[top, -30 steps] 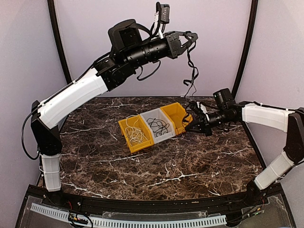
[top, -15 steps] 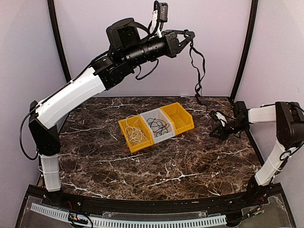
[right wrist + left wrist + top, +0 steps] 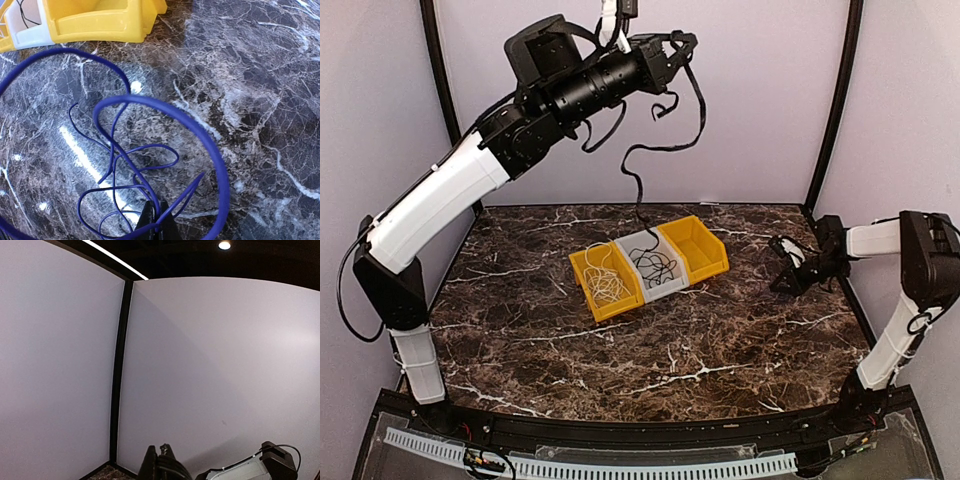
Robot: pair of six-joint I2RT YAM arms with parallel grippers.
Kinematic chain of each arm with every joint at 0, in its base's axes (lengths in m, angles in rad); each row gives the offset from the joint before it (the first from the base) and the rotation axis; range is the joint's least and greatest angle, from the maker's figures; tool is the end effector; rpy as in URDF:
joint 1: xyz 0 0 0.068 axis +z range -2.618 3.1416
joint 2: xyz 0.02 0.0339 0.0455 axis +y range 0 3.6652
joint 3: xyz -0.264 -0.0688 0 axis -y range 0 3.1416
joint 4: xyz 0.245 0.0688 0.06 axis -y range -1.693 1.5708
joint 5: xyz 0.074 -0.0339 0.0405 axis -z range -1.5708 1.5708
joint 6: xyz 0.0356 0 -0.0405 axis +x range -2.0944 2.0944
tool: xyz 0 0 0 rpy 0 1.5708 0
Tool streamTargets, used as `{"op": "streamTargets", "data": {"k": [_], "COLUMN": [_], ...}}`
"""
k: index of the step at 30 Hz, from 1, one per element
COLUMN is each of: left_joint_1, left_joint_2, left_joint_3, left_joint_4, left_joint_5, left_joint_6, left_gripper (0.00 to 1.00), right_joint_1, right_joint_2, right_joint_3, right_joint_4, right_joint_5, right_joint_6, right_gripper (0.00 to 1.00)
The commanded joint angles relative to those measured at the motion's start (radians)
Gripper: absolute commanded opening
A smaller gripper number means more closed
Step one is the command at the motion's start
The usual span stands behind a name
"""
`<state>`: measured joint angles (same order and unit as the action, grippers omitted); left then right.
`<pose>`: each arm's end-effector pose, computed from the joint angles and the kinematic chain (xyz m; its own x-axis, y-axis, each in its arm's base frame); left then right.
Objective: Untangle the cables
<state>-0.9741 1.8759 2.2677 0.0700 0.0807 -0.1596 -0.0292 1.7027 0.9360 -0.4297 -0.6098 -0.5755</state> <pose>0.2229 -0.3332 0.5631 0.1097 -0.4434 -0.8896 0.8939 0.4355 -0.1068 0.3110 0.0113 0.1524 -0.6796 -0.4265 -0.5969 -0.6619 0.7073 0.2481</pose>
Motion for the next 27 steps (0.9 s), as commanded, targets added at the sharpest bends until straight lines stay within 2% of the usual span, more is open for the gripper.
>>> {"op": "streamTargets", "data": {"k": [1, 6, 10, 21, 27], "left_joint_1": [0.027, 0.098, 0.159, 0.255, 0.260], "left_joint_2": [0.033, 0.037, 0.055, 0.106, 0.106], "left_joint_3": [0.005, -0.091, -0.164, -0.344, -0.342], "left_joint_4": [-0.125, -0.106, -0.060, 0.048, 0.052], "left_joint_5": [-0.109, -0.086, -0.015, 0.067, 0.093], "left_joint_6": [-0.018, -0.099, -0.165, -0.286, -0.296], "left_gripper": [0.00, 0.00, 0.00, 0.00, 0.00], "right_joint_1": [0.002, 0.023, 0.085, 0.094, 0.095], "right_joint_2": [-0.071, -0.165, -0.212, -0.205, -0.198], "right_joint_3": [0.027, -0.010, -0.056, -0.076, -0.077], "right_joint_4": [-0.114, -0.151, -0.130, -0.112, -0.106], "right_joint_5": [-0.052, -0.066, -0.051, -0.046, -0.051], "right_joint_6": [-0.059, -0.069, -0.062, -0.055, -0.050], "right_gripper": [0.00, 0.00, 0.00, 0.00, 0.00]}}
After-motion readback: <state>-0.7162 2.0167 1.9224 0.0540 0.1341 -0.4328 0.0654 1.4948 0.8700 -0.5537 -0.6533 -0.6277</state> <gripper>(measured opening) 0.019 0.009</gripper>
